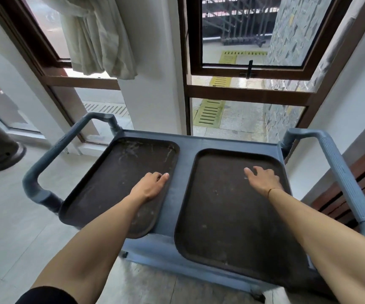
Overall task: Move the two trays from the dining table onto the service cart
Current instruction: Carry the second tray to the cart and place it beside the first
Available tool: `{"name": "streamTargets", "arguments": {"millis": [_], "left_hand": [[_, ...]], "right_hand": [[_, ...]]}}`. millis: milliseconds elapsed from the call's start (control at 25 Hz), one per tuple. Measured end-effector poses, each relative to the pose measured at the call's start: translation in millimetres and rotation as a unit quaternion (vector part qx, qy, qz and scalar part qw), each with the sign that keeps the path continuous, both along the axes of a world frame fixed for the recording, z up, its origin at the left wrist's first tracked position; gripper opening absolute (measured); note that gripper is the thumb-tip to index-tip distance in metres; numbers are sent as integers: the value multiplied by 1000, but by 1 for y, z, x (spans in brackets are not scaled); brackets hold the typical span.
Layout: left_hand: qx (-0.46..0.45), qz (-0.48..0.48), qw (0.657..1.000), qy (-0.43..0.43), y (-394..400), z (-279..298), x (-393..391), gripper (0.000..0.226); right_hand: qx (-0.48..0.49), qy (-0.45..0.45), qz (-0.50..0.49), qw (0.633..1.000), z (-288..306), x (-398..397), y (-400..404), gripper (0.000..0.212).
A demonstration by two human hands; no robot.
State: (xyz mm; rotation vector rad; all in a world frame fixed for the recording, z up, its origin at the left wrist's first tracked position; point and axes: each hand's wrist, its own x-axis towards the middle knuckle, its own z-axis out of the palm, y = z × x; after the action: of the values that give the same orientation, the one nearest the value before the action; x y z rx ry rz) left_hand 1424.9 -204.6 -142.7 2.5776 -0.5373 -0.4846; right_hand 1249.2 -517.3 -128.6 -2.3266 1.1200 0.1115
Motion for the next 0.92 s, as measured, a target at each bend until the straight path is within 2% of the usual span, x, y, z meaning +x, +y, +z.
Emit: {"name": "streamTargets", "arguments": {"millis": [200,480,760,920], "left_hand": [[28,-28,999,-28,84,8,33,61],[101,-86,990,-43,204,-14,74,62],[133,-163,976,-52,255,-49,80,63],[126,-206,965,-103,267,-64,73,63]], "right_hand": [[0,-14,35,999,3,42,87,63],[-30,-9,111,993,-10,89,227,64],[-87,20,181,980,-43,90,311,62],[-110,55,232,965,-68,90,336,63]]}}
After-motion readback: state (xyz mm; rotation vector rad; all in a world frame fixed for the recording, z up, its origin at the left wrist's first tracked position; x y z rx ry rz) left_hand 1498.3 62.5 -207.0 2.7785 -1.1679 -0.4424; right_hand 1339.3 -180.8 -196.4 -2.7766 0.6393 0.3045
